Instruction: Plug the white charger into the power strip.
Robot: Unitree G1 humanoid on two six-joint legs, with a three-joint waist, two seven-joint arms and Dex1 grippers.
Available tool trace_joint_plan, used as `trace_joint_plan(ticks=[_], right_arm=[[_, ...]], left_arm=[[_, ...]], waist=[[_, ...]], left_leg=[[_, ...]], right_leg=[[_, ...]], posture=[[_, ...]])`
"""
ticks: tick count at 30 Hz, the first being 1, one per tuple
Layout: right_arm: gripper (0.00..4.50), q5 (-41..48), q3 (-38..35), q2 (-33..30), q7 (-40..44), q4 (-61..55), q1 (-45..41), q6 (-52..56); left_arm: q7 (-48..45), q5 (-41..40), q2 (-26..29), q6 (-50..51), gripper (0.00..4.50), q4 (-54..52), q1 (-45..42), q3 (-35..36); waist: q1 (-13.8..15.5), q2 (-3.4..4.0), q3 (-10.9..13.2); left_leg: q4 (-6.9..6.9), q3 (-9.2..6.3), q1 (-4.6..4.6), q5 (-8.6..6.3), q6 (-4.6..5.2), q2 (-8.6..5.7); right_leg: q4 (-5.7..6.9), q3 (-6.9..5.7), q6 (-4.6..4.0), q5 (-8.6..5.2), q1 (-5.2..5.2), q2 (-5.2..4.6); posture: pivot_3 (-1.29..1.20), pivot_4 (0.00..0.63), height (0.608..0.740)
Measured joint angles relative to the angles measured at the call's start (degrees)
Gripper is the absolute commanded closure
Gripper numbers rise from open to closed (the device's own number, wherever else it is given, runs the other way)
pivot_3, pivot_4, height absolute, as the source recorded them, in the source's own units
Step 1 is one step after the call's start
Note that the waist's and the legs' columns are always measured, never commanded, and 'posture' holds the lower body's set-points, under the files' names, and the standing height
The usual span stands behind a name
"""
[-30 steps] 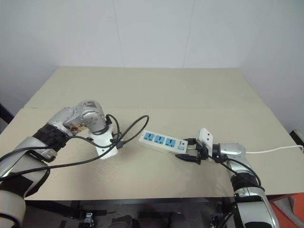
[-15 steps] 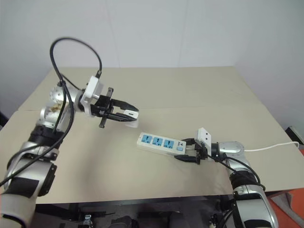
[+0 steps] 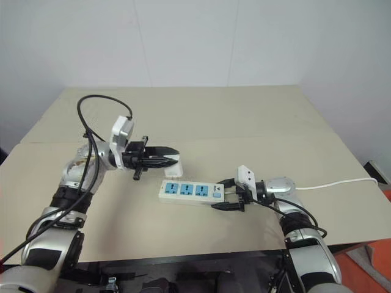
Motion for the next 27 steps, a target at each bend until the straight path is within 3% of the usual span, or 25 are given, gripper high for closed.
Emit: trace_joint_plan(ticks=[13, 27], right_arm=[[1.08, -0.79, 0.14, 0.7, -0.15, 0.49, 0.0, -0.94], [1.08, -1.25, 0.12, 1.13, -0.63, 0.45, -0.02, -1.32]], left_arm=[[-0.49, 8.22, -7.24, -8.69, 3.46, 3.77, 0.33, -3.32], [-1.39, 10.6, -10.59, -11.19, 3.46, 9.81, -1.75, -3.3]], waist=[[-0.14, 0.0, 0.0], [-0.48, -0.01, -0.01]], left_leg=[[-0.03, 0.03, 0.1, -0.01, -0.02, 0.01], [-0.04, 0.02, 0.15, -0.02, -0.02, 0.03]], right_leg=[[-0.01, 0.04, -0.01, 0.0, 0.06, 0.01], [0.01, 0.05, -0.01, 0.0, 0.09, 0.02]], posture=[[0.0, 0.15, 0.74], [0.0, 0.15, 0.74]])
